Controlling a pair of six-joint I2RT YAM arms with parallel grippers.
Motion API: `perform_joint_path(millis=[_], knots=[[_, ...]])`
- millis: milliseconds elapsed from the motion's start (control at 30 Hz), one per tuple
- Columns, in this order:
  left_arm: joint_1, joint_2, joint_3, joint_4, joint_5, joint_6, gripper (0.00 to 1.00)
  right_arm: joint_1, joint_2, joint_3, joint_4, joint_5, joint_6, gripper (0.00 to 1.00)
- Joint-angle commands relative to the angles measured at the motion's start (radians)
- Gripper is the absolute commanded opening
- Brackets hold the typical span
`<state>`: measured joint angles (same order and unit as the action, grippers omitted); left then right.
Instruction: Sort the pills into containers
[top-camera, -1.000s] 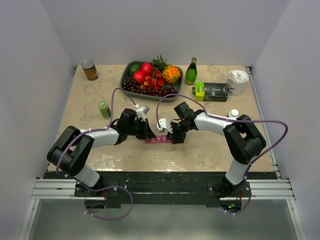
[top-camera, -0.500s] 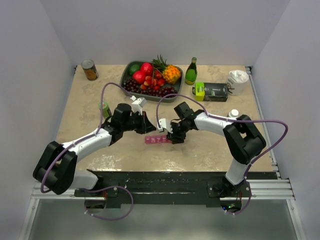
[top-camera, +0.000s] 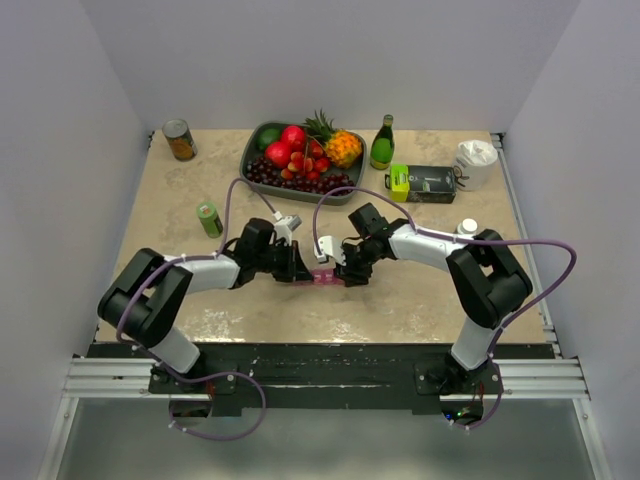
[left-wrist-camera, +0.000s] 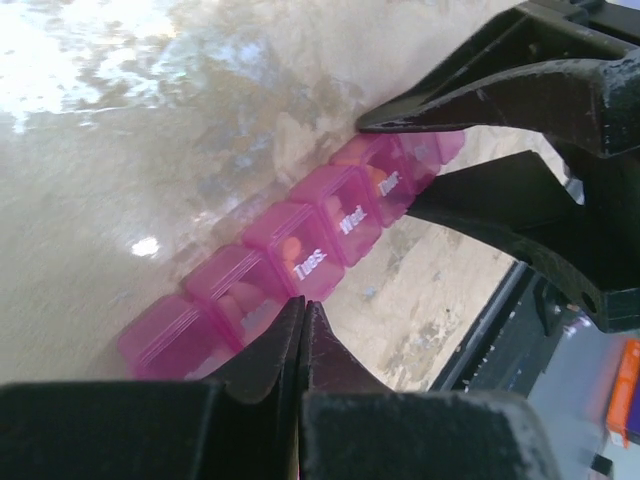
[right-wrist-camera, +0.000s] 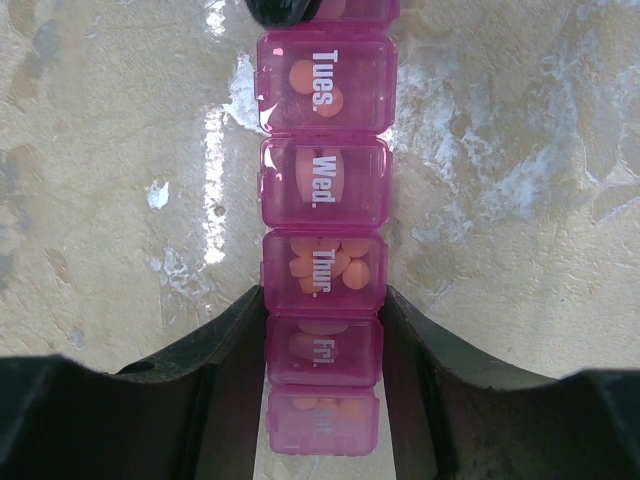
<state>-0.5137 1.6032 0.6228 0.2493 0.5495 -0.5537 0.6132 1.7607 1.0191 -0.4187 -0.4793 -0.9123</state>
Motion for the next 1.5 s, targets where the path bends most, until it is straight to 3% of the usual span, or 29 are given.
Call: perform_joint_path(millis=[0,100,167,233,267,300,433,500,567,767,1000,1200,1467], knots=[[0.003,-0.101,0.037,-0.111,-0.071,0.041,0.00,0.000,0.034,0.009,0.011,0.059,0.000,0.13],[0.004,-0.216,0.061,-0.127,-0.088,0.031,0.00,0.000,0.026,0.013,0.008,0.047,0.012,0.19],[0.010,-0.305,0.078,-0.166,-0.144,0.041,0.11,0.002,0.014,0.021,0.003,0.038,0.023,0.25],[0.015,-0.389,0.094,-0.223,-0.196,0.064,0.20,0.000,0.000,0.025,0.001,0.027,0.038,0.38],[0.030,-0.417,0.095,-0.241,-0.245,0.087,0.29,0.002,-0.012,0.027,0.000,0.024,0.044,0.43],[0.040,-0.446,0.103,-0.248,-0.270,0.101,0.34,0.000,-0.018,0.029,0.000,0.015,0.049,0.55],[0.095,-0.625,0.126,-0.385,-0.376,0.210,0.60,-0.010,-0.070,0.064,-0.031,0.002,0.084,0.77],[0.119,-0.684,0.153,-0.413,-0.422,0.256,0.80,-0.016,-0.122,0.081,-0.069,-0.005,0.096,0.82],[0.145,-0.758,0.170,-0.435,-0.415,0.307,0.99,-0.026,-0.168,0.110,-0.094,0.008,0.110,0.95],[0.159,-0.842,0.232,-0.508,-0.428,0.367,0.99,-0.085,-0.322,0.226,-0.195,0.045,0.219,0.99],[0.159,-0.902,0.233,-0.532,-0.416,0.373,0.99,-0.292,-0.466,0.401,-0.282,-0.091,0.570,0.99],[0.159,-0.953,0.219,-0.533,-0.399,0.356,0.99,-0.343,-0.647,0.411,-0.164,0.180,0.852,0.99],[0.159,-1.005,0.232,-0.558,-0.387,0.339,0.99,-0.455,-0.722,0.408,-0.153,0.142,0.905,0.99]])
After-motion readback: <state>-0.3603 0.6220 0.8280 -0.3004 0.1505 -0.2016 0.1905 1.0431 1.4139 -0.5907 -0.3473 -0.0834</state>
